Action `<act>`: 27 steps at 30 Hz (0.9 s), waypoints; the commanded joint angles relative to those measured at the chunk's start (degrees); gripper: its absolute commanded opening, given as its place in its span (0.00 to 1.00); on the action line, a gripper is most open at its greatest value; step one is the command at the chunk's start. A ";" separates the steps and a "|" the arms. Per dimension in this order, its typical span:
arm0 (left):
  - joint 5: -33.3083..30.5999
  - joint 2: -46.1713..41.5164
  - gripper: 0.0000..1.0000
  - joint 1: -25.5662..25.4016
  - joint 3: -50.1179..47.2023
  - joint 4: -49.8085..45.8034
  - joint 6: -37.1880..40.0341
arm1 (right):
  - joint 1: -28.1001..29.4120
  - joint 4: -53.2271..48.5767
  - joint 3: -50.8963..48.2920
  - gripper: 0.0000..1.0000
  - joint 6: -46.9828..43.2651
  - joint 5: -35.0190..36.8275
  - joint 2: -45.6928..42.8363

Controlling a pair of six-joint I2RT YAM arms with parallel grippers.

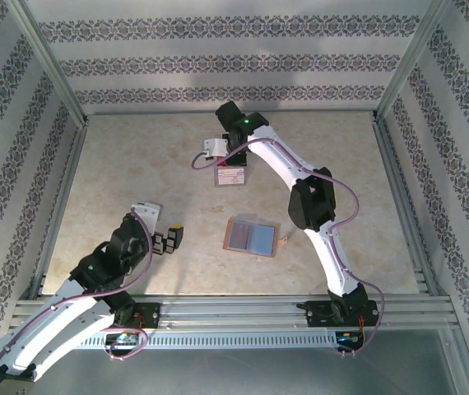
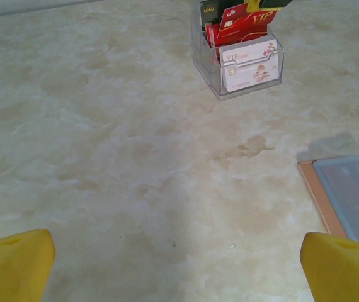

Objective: Take the credit cards out of the card holder

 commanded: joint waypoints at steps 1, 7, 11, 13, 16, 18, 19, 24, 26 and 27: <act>-1.28 0.37 1.00 -0.36 1.58 0.65 -0.18 | -0.72 1.07 2.74 0.00 1.74 -1.16 1.87; -1.23 0.83 1.00 -0.32 1.65 0.74 -0.16 | -0.89 1.31 3.26 0.00 2.52 -2.03 3.05; -1.19 1.18 1.00 -0.30 1.78 0.83 0.01 | -0.94 1.49 3.26 0.00 2.98 -2.58 3.41; -1.27 1.36 1.00 -0.35 1.91 0.83 0.01 | -1.03 1.42 3.26 0.00 3.06 -2.89 3.51; -1.13 1.69 1.00 -0.30 2.00 0.96 0.01 | -1.22 1.66 3.26 0.00 3.19 -2.27 3.86; -1.17 1.80 1.00 -0.30 2.05 0.92 0.01 | -1.29 1.79 3.26 0.00 3.35 -1.95 3.95; -1.16 1.80 1.00 -0.30 2.04 0.92 0.06 | -1.38 1.86 3.26 0.00 3.41 -1.76 4.04; -1.10 1.88 1.00 -0.30 2.03 0.92 0.01 | -1.78 2.10 3.26 0.00 3.89 -1.07 4.30; -1.12 1.88 1.00 -0.30 2.03 0.92 0.01 | -1.82 2.08 3.26 0.00 4.12 -1.18 4.39; -1.12 1.88 1.00 -0.32 2.08 0.92 0.01 | -1.90 2.12 3.30 0.01 4.25 -1.33 4.39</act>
